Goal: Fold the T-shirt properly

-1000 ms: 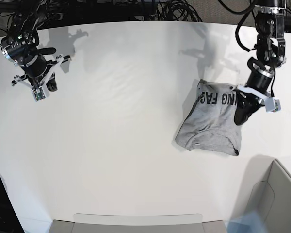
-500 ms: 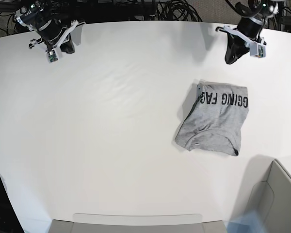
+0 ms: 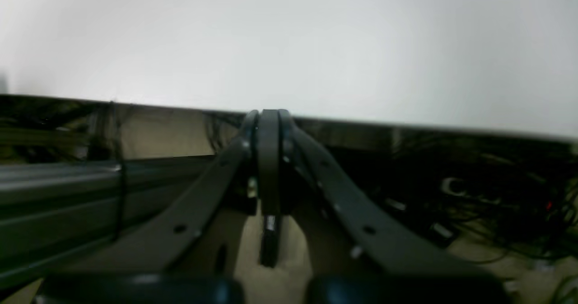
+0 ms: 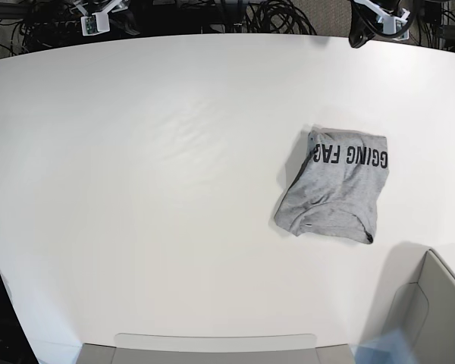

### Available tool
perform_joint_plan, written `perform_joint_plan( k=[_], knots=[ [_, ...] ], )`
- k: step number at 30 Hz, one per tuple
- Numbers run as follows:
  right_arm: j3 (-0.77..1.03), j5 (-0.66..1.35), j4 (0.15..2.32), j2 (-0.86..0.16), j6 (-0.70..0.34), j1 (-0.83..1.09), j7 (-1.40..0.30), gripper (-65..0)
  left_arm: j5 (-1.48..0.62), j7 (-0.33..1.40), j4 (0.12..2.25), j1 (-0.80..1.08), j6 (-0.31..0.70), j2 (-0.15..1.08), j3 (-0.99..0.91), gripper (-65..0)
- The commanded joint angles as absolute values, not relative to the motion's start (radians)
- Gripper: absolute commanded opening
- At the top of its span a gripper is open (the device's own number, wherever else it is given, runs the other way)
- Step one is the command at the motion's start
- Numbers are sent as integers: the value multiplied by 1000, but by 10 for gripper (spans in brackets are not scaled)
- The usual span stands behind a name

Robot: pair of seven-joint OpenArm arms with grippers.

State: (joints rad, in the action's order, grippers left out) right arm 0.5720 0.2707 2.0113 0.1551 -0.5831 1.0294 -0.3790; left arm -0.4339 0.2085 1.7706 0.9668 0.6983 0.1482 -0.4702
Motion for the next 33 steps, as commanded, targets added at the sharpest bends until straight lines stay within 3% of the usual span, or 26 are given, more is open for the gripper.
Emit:
perform_joint_plan(
  k=[1,8,12,18,27,33],
  knots=[
    [573,282,1998,153,-591,1052,-346,-650,-421,191,1753,980,698,145,-503,-650],
    [575,263,1742,136,-598,1053,-159,-650,-303,191,1564,905,698,36,-633,-650],
    [585,183,1609,134,-677,1020,-64,-650,-205,189,1469,832,698,-25,-746,-650],
    [719,90,1354,127,-698,878,-2,-650,-19,117,1323,722,698,-105,-872,-650],
    [1055,-300,974,105,-698,561,194,-650,272,-168,848,529,698,-108,-1049,-650],
    [1277,-630,730,45,-698,369,306,-650,473,-282,539,397,698,-28,-1196,-650]
  ],
)
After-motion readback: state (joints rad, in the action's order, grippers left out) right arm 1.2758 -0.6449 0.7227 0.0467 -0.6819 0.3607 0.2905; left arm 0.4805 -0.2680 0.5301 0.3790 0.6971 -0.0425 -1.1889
